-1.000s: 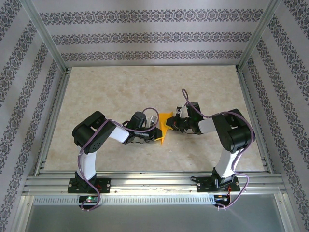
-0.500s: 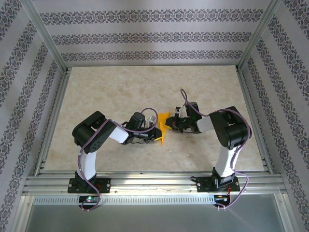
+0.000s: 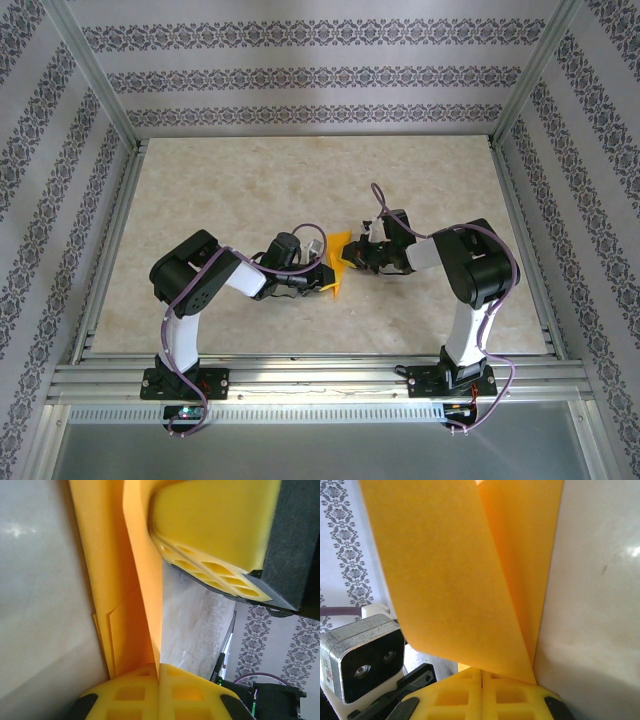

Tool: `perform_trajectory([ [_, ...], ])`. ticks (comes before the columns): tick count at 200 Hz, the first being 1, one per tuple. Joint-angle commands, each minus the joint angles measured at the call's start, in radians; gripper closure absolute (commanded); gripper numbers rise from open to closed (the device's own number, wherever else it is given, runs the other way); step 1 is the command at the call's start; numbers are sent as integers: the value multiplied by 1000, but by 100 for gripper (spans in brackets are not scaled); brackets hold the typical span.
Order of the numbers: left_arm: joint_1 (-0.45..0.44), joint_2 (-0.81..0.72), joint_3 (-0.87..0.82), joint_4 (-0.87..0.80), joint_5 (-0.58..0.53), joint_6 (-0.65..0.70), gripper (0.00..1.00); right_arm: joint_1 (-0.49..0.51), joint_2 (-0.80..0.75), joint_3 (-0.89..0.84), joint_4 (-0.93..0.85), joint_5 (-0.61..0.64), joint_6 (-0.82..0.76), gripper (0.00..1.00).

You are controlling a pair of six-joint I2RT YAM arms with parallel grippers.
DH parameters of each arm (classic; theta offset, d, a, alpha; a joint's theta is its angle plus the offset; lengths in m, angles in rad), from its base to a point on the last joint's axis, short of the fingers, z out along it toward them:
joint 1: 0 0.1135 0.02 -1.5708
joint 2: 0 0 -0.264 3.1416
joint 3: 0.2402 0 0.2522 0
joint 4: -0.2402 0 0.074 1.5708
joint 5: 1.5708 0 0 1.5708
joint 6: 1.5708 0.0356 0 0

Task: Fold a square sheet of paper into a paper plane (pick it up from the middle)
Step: Fold the wing for the fifth time at the center of the table.

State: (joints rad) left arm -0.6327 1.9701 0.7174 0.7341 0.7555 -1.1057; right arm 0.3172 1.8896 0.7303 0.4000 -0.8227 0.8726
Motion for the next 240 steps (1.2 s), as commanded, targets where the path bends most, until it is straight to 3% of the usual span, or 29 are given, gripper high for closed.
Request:
perform_trajectory([
  [1,26,9,-42,-103,-48,15,89,17,25,17,-85,90,-40,96],
  [16,25,-15,-40,-150,-57,38,81,20,24,21,-94,98,-38,96],
  [56,24,-68,5,-336,-46,136,80,25,22,27,-106,104,-34,96],
  [85,19,-61,26,-338,7,139,89,27,19,29,-112,104,-30,96],
  [118,6,-53,47,-365,26,148,93,32,11,35,-135,116,-34,97],
  [192,-16,-75,95,-554,23,240,88,37,5,44,-215,152,-66,97],
  [229,-29,-83,134,-659,13,297,99,37,4,44,-226,160,-69,97],
  [240,-33,-89,138,-684,-2,310,98,34,3,44,-228,161,-69,97],
])
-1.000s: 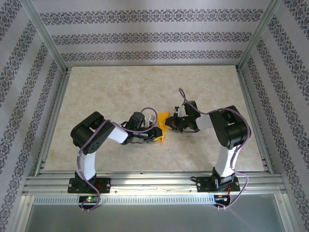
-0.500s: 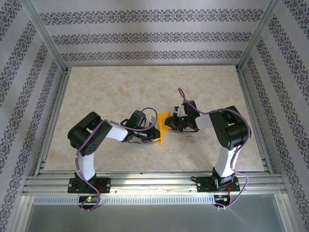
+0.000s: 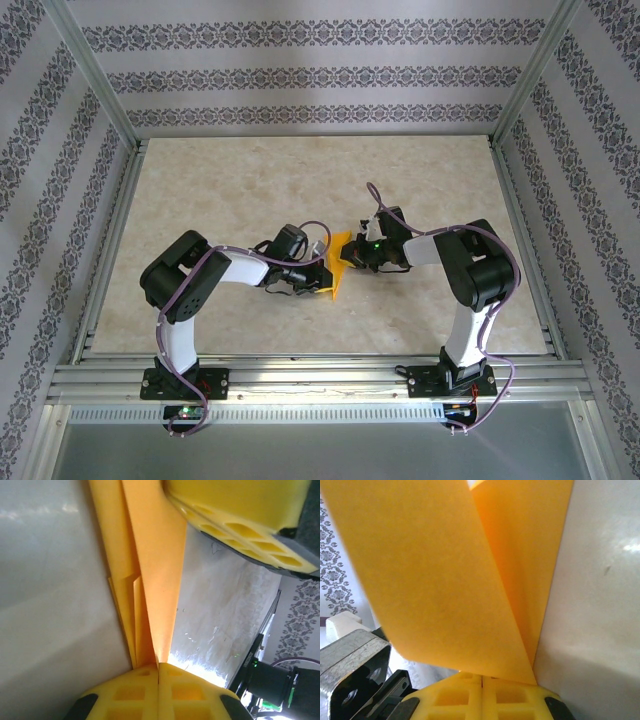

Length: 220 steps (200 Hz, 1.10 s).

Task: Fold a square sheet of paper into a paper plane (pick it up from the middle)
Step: Fold the wing for the fifth time at the center of the table.

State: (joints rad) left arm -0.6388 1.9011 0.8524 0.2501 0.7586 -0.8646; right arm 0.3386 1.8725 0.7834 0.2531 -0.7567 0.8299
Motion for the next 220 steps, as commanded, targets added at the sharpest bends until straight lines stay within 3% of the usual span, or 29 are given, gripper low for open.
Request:
perform_trajectory([
  [1,-27,-20,5,-202,-7,70,97,14,20,-9,-81,95,-26,97],
  [29,-32,-18,13,-220,15,78,89,13,19,-4,-93,99,-30,97],
  [112,-38,-31,21,-266,-18,106,94,14,26,-3,-104,106,-29,97],
  [199,-36,-144,-16,-206,-111,82,64,17,25,4,-111,106,-30,98],
  [220,-36,-199,-27,-211,-148,88,62,17,24,4,-112,106,-29,98],
])
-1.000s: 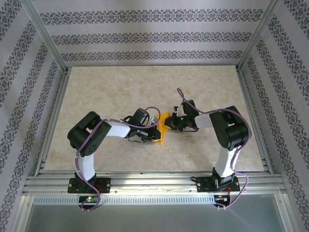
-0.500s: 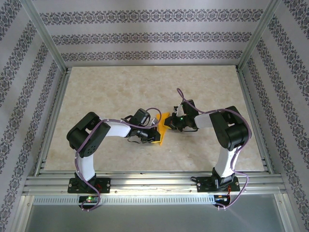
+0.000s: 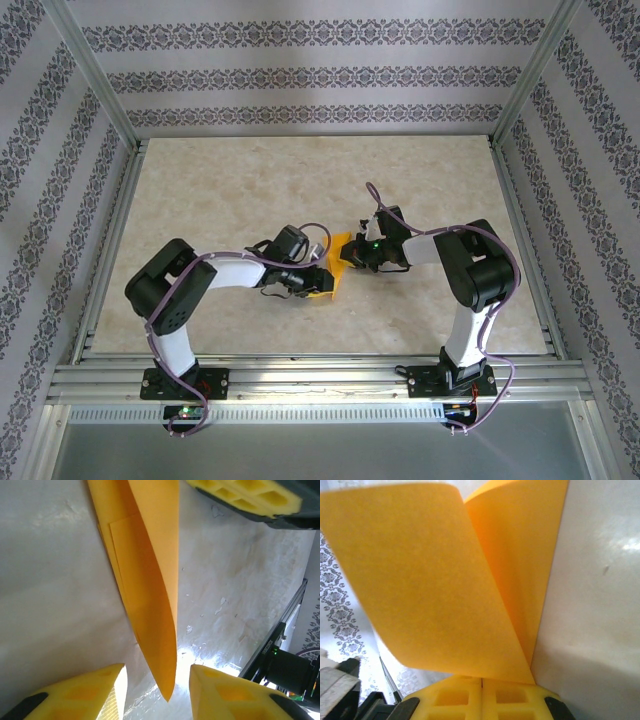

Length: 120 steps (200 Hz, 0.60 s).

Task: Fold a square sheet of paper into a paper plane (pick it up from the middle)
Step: Fold the wing for the fifth time at the center of the table.

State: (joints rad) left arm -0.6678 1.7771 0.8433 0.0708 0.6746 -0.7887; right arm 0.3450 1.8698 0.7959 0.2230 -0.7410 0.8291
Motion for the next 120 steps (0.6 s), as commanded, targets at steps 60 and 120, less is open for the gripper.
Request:
perform_trajectory([
  [60,-7,-94,51,18,-49,27,81,11,26,-7,-77,84,-22,98],
  [120,-7,76,199,41,13,34,90,11,30,-14,-70,84,-15,99],
])
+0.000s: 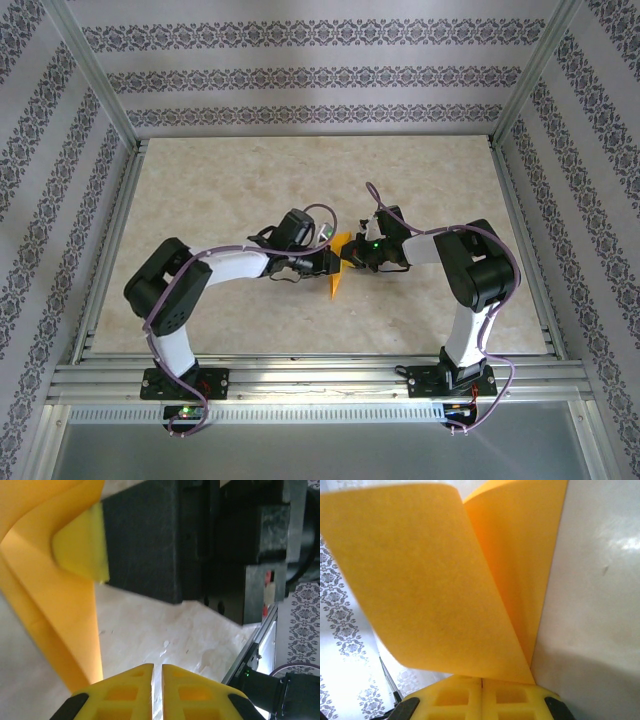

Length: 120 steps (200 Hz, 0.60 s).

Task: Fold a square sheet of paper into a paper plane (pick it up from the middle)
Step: Fold the wing for the fifth time at the center of the table.

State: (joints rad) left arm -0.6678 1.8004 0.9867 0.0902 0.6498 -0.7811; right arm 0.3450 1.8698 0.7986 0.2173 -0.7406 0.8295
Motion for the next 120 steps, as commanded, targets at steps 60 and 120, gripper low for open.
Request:
perform_trajectory([
  [60,-6,134,85,-23,-6,61,95,10,23,-21,-58,78,-9,99],
  [120,-6,171,63,-63,-87,103,95,10,22,-26,-51,73,-4,100],
])
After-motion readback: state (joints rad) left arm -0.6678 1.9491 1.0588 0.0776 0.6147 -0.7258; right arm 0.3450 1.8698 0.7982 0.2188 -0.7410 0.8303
